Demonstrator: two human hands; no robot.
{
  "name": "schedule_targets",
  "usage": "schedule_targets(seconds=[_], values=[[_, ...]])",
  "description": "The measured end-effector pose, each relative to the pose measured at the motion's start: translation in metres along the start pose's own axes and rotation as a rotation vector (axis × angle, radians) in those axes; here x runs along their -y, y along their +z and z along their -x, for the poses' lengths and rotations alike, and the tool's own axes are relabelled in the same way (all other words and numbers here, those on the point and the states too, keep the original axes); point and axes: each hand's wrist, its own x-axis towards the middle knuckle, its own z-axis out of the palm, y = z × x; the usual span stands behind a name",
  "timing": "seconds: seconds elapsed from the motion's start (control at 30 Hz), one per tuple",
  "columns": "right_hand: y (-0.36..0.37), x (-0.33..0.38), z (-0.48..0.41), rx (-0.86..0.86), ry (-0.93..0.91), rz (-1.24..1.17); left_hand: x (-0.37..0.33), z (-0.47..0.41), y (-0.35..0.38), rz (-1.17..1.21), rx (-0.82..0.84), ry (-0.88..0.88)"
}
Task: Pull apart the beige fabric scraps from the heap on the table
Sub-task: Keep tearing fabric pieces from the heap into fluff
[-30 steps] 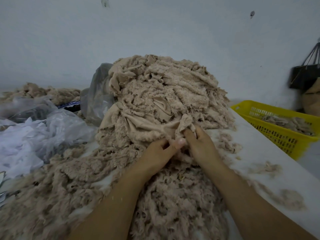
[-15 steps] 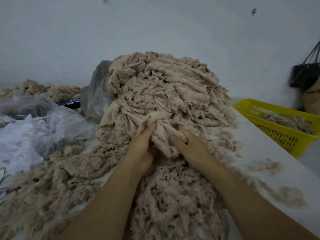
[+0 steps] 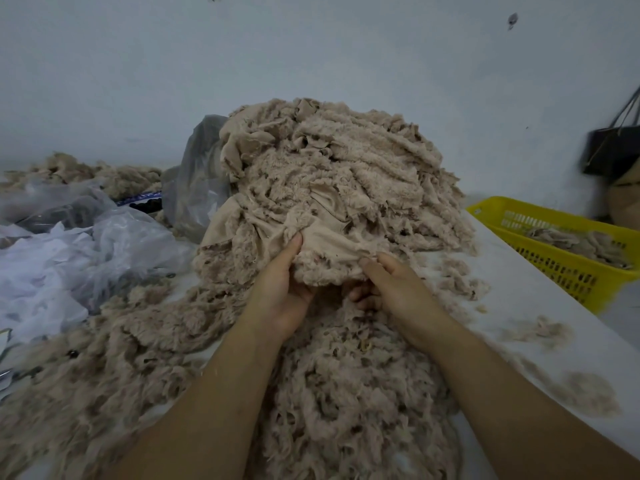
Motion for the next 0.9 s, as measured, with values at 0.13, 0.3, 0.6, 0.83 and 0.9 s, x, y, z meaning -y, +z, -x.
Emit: schedule_targets(seconds=[0.13,0.3,0.6,0.83,0.9], values=[[-0.002,0.0,-0.005,0.075,0.046,-0.197,0.0,-0.001,-0.003,0.007,0.045,-0.024],[-0.004,0.005,-0.005,0.091,0.144,-0.361,0.008,0.002,-0.004,-0.068,0.127,-0.115],[-0.013,0.007,-0.01,-0.281,0.059,-0.337,0.018,-0.002,-0.008,-0.126,0.078,-0.102],[-0.001,0.0,0.003,0.034,-0.19,0.493,0.019,0.001,-0.009,-0.128,0.22,-0.099],[0.006,-0.002,0.004,0.069,-0.203,0.624,0.02,0.003,-0.009,-0.139,0.253,-0.121]])
